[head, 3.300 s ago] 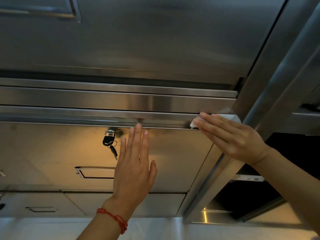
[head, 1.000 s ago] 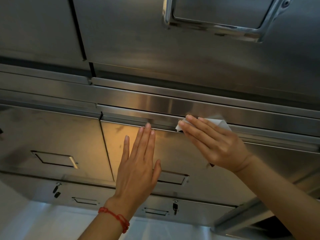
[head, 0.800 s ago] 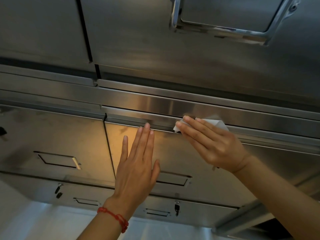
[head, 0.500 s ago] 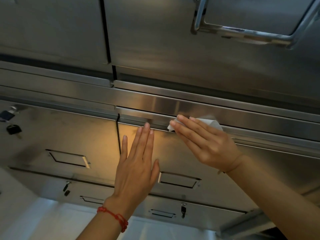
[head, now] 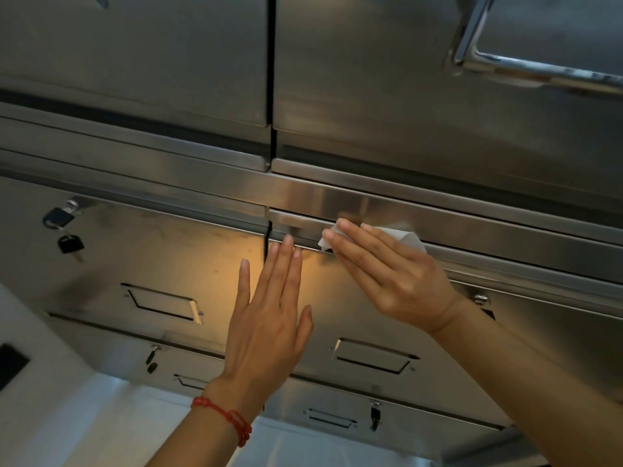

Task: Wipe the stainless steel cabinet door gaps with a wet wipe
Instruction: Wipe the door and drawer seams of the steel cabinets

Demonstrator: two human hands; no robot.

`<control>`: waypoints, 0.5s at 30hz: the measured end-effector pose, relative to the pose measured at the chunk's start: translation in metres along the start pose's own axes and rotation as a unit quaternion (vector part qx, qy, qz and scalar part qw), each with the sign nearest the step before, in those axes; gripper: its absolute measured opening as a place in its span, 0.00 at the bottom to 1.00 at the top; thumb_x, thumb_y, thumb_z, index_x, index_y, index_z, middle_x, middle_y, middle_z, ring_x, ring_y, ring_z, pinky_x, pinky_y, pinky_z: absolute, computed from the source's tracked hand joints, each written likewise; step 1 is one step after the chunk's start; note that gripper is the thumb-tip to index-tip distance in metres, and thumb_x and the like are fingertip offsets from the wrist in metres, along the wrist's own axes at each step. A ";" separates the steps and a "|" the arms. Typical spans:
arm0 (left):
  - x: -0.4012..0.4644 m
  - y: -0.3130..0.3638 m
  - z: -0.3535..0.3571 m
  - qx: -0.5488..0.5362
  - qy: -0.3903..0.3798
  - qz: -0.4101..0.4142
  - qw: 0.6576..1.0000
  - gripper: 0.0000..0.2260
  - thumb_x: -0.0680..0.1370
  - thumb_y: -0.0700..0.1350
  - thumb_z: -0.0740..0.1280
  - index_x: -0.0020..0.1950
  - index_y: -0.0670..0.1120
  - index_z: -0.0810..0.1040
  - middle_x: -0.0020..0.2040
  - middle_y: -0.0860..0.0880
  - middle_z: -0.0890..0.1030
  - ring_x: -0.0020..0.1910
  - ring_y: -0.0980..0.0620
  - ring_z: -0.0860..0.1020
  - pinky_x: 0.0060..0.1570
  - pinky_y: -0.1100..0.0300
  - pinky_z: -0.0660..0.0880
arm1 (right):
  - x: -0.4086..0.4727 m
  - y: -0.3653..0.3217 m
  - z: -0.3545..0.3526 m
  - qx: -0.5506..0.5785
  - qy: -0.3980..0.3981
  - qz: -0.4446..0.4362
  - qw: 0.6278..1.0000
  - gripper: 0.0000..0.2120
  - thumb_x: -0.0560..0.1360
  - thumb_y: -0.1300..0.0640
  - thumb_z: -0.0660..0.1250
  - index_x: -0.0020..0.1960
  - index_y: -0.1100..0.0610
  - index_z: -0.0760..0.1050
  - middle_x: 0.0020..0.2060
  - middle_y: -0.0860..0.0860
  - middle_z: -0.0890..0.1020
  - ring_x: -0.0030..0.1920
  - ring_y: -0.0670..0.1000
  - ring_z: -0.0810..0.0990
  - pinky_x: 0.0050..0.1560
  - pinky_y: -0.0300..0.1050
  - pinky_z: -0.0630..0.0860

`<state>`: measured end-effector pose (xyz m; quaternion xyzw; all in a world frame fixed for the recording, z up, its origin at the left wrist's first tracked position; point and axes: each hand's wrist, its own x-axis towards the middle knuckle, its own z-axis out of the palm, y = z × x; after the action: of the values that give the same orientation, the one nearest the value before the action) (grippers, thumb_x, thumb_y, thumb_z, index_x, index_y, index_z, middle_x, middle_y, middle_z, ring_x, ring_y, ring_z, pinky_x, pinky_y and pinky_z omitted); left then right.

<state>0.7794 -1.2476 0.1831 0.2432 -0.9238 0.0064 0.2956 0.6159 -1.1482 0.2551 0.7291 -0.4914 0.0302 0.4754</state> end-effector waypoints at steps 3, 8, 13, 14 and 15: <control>0.000 -0.003 -0.003 0.005 -0.001 -0.002 1.000 0.28 0.76 0.50 0.52 0.74 0.39 0.55 0.74 0.39 0.59 0.73 0.41 0.59 0.69 0.42 0.52 | 0.007 -0.002 0.001 -0.003 0.004 0.000 1.000 0.12 0.78 0.67 0.62 0.59 0.65 0.78 0.61 0.59 0.78 0.62 0.57 0.76 0.58 0.47 0.77; -0.004 -0.007 -0.009 0.008 0.003 0.001 1.000 0.28 0.76 0.49 0.53 0.73 0.38 0.56 0.74 0.39 0.60 0.73 0.40 0.59 0.68 0.42 0.53 | 0.015 -0.007 0.000 -0.008 0.001 0.001 1.000 0.12 0.78 0.66 0.61 0.59 0.65 0.79 0.60 0.59 0.78 0.62 0.57 0.76 0.58 0.47 0.77; -0.009 -0.013 -0.016 0.017 0.000 -0.002 1.000 0.28 0.76 0.50 0.53 0.73 0.39 0.55 0.73 0.39 0.61 0.72 0.40 0.60 0.68 0.42 0.52 | 0.019 -0.010 -0.002 -0.012 -0.001 0.008 1.000 0.14 0.79 0.67 0.57 0.59 0.65 0.79 0.60 0.59 0.78 0.62 0.58 0.76 0.58 0.49 0.77; -0.010 -0.014 -0.017 0.019 -0.001 -0.002 1.000 0.28 0.76 0.50 0.53 0.73 0.38 0.55 0.73 0.39 0.61 0.72 0.40 0.60 0.68 0.42 0.52 | 0.019 -0.010 -0.003 -0.011 -0.001 0.009 1.000 0.14 0.80 0.67 0.57 0.58 0.65 0.79 0.59 0.59 0.78 0.61 0.58 0.76 0.58 0.49 0.77; -0.012 -0.015 -0.019 0.021 -0.001 -0.002 1.000 0.28 0.76 0.50 0.53 0.73 0.38 0.56 0.73 0.39 0.61 0.72 0.40 0.60 0.68 0.42 0.53 | 0.020 -0.010 -0.004 -0.011 0.000 0.009 1.000 0.14 0.80 0.67 0.57 0.58 0.64 0.79 0.59 0.59 0.79 0.61 0.58 0.77 0.58 0.49 0.77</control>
<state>0.8050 -1.2530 0.1903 0.2516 -0.9233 0.0251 0.2891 0.6356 -1.1583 0.2606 0.7191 -0.4984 0.0294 0.4834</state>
